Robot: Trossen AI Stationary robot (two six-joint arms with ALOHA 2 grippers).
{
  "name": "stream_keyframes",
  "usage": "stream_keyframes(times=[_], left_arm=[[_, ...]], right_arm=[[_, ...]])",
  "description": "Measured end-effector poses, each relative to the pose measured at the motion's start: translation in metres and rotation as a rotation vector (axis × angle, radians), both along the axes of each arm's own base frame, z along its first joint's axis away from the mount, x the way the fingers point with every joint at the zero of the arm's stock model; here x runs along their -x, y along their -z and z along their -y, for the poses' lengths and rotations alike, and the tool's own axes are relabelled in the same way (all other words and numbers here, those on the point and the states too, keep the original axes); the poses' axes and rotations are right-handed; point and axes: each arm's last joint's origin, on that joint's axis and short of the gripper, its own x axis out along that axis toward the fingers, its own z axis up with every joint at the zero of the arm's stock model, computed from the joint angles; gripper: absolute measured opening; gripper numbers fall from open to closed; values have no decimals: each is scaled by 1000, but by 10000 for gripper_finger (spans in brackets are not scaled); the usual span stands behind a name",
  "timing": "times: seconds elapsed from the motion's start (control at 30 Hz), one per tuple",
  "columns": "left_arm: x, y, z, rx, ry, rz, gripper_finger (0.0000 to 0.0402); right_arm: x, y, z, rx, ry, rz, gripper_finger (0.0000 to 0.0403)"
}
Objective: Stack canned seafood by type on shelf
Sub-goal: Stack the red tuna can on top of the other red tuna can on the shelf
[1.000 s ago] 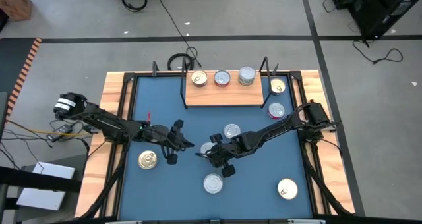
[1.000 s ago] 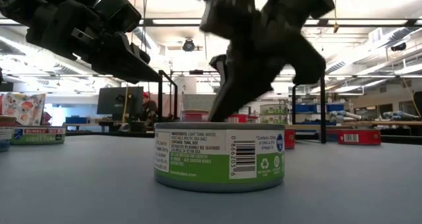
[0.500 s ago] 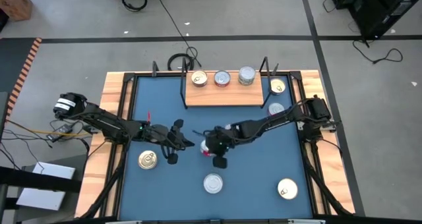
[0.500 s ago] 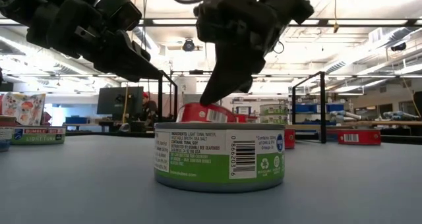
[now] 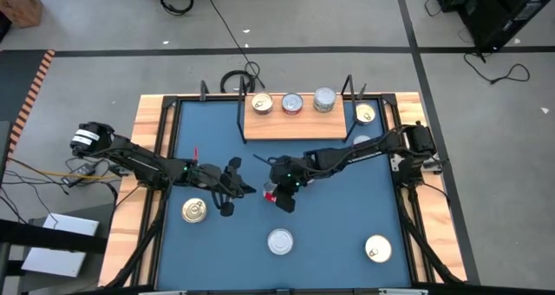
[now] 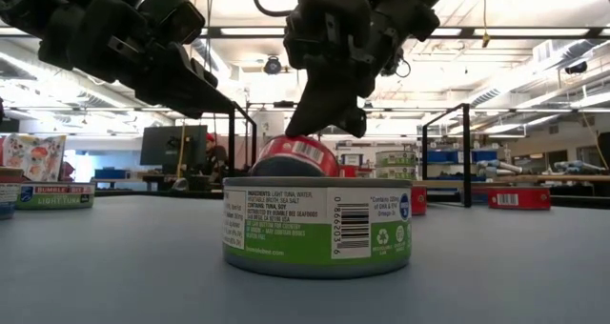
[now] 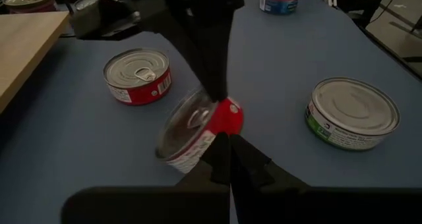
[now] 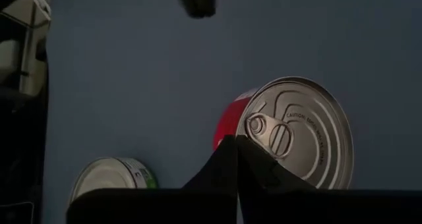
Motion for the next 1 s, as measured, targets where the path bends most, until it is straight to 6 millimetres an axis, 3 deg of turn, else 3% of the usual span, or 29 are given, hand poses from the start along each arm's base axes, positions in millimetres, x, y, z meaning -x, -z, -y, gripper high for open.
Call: stream_keyframes(times=[1.0], left_arm=[[-1,-2,1,34,16,21,1]], right_arm=[[3,-1,72,-247,151,-36,4]])
